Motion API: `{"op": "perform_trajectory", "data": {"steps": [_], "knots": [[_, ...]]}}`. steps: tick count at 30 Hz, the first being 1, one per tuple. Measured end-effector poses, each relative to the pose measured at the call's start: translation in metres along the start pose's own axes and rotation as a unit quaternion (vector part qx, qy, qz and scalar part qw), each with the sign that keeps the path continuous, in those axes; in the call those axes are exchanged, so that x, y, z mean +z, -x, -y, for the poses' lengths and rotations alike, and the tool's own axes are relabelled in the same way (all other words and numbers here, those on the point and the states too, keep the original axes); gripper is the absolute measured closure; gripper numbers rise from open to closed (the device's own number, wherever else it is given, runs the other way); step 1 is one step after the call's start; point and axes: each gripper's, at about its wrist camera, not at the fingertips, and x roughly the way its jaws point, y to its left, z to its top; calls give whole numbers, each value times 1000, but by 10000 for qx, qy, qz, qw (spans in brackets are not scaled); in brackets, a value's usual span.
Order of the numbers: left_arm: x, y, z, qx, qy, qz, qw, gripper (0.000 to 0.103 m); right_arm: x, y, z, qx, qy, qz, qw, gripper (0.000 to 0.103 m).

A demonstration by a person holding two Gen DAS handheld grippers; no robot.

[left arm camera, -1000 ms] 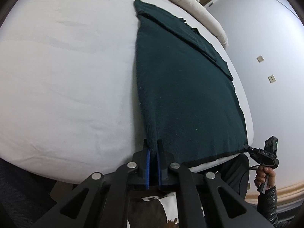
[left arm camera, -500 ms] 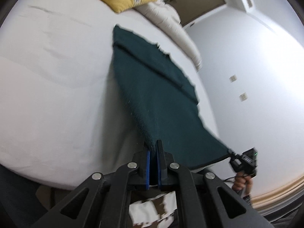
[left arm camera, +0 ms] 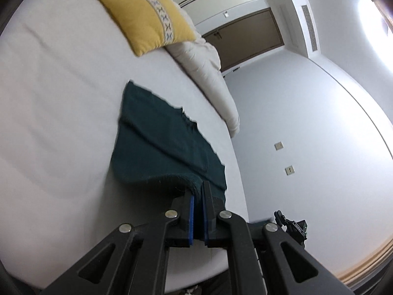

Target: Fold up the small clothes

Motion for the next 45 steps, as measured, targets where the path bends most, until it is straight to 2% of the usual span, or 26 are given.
{"op": "perform_trajectory", "data": {"steps": [5, 7, 10, 11, 13, 14, 16, 17, 18, 20, 24, 27, 31, 34, 36, 38, 39, 40, 41, 43, 45], "knots": [[34, -30, 1, 56, -53, 20, 10000, 98, 34, -31, -12, -254, 216, 152, 9993, 97], [34, -41, 4, 113, -213, -135, 9996, 97, 33, -43, -24, -704, 806, 45, 9942, 97], [13, -54, 5, 337, -581, -503, 9965, 97, 2, -61, -26, -1254, 1224, -676, 9822, 93], [6, -55, 1, 403, -598, -569, 9958, 97, -10, -66, -24, -1475, 1348, -891, 9758, 92], [-9, -51, -15, 559, -478, -663, 9951, 97, -40, -71, -14, -1932, 1494, -1252, 9616, 82], [-14, -47, -23, 595, -385, -670, 9952, 97, -51, -72, -10, -1999, 1496, -1320, 9593, 75], [-24, -35, -40, 677, -185, -673, 9953, 97, -78, -74, -11, -1926, 1829, -1544, 9517, 73], [-28, -31, -46, 719, -128, -666, 9951, 97, -91, -79, -17, -1889, 2243, -1704, 9407, 68], [-33, -25, -52, 774, -61, -663, 9948, 97, -99, -85, -23, -1957, 2582, -1805, 9287, 50], [-41, -17, -61, 855, 8, -656, 9942, 97, -118, -102, -37, -2145, 3475, -1952, 8917, 37], [-53, -6, -76, 950, 182, -615, 9934, 97, -128, -131, -52, -2311, 4474, -2041, 8395, 37], [-58, -4, -81, 967, 236, -630, 9930, 97, -133, -158, -54, -2274, 4867, -2487, 8060, 40], [-57, -6, -82, 948, 252, -644, 9931, 97, -137, -191, -47, -2175, 5130, -3027, 7732, 42], [-57, -6, -83, 944, 256, -654, 9931, 97, -146, -209, -41, -2108, 5168, -3239, 7639, 50], [-57, -6, -84, 946, 270, -660, 9930, 97, -148, -213, -35, -2096, 5145, -3444, 7568, 72], [-58, -5, -85, 937, 291, -668, 9929, 97, -151, -221, -32, -2083, 5127, -3595, 7514, 79], [-57, -5, -85, 941, 284, -666, 9929, 97, -152, -221, -33, -2047, 5166, -3585, 7501, 90], [-58, -5, -85, 941, 284, -667, 9929, 97, -152, -219, -35, -2034, 5195, -3550, 7502, 95], [-58, -5, -86, 938, 287, -664, 9930, 97, -152, -216, -37, -2046, 5225, -3499, 7501, 96], [-58, -5, -85, 932, 286, -644, 9931, 97, -148, -205, -41, -2039, 5287, -3264, 7565, 97], [-58, -3, -83, 900, 291, -597, 9937, 97, -141, -189, -50, -1954, 5268, -2938, 7733, 97]]}}
